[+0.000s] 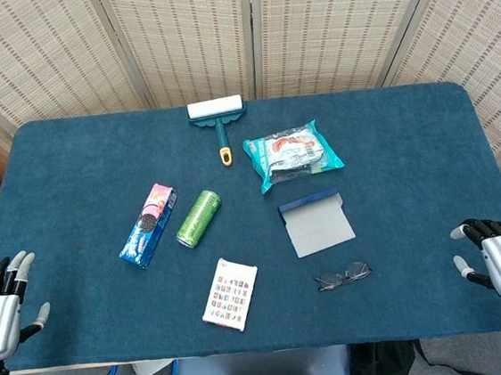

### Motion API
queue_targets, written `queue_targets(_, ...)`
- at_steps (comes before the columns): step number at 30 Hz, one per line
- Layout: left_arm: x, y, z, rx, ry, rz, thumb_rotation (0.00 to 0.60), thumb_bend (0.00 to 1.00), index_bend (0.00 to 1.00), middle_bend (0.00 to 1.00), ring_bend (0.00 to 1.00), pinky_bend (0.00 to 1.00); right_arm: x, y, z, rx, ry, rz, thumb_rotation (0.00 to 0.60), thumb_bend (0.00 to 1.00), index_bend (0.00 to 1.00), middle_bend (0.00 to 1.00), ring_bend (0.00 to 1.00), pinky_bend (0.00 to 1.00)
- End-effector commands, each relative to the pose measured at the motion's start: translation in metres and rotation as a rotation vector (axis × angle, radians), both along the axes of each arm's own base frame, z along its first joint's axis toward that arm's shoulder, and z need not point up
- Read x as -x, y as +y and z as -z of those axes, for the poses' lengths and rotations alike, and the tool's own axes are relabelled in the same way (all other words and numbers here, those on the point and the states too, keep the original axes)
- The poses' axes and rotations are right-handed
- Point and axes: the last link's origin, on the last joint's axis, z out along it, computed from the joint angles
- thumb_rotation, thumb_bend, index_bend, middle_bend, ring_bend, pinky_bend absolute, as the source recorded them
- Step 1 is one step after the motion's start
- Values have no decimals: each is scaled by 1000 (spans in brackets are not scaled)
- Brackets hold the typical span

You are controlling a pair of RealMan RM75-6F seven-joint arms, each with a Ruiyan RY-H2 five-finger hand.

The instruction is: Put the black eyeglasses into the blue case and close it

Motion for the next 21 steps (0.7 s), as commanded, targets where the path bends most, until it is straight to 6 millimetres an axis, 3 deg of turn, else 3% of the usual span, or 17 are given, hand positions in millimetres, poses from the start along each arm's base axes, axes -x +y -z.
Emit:
queue_targets(1,0,-1,0,4,2,-2,600,307,0,0,9,0,0,1,0,-5,-3,-2,600,284,393,333,295,307)
queue_targets(13,1,-5,-1,10,4,-14,600,308,0,0,9,0,-10,3,6,-46,-8,-52,600,284,394,333,295,307)
queue_targets(21,1,-9,0,22,2,-26,600,307,0,0,9,0,-40,-14,42,-227,10,-176,600,283,394,325,265,296)
